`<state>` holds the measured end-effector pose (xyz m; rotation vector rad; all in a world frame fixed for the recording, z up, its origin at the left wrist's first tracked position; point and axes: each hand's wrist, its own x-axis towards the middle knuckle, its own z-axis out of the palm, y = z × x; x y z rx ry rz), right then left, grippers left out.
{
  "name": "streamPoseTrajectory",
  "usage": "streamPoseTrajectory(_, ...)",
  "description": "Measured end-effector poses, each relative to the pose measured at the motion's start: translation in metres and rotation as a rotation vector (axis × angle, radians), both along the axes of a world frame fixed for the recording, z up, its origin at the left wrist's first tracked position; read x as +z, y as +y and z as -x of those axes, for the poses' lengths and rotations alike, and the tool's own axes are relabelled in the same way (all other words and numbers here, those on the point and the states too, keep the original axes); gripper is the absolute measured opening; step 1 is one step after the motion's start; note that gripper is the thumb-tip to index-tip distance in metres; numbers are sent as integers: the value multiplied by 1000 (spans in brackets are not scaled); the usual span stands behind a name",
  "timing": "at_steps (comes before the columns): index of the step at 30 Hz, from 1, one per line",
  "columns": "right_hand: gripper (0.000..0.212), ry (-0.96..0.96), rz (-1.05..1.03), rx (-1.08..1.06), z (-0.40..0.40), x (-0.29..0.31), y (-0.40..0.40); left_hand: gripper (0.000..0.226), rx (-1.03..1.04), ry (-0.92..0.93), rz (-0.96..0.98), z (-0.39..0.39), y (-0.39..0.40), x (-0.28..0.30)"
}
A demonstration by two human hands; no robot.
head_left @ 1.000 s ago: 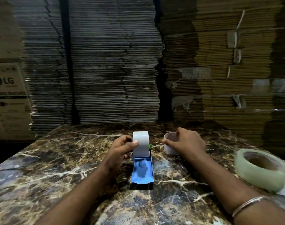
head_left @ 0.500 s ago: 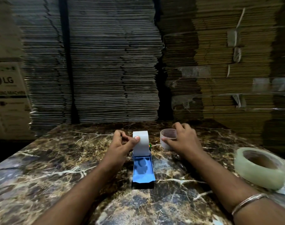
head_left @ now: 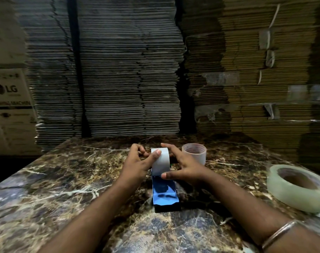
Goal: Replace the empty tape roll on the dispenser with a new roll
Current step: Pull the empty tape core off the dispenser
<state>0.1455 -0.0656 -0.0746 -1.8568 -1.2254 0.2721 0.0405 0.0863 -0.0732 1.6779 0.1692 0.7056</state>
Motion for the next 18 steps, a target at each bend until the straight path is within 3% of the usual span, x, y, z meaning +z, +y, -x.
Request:
streamPoseTrajectory(5,74,32,-40,-5,1,-1,-1,22,-15,44,56,4,-1,-2)
streamPoseTrajectory(8,74,7,-33,-35,1,-1,-2,50,-48,57,4,9,2,3)
streamPoseTrajectory(12,73,-87,14,-125,2,1,-1,101,52,375,-207,12,3,6)
streamPoseTrajectory(18,97,-135,65,-202,1,1,0,114,30,594,-212,13,-4,8)
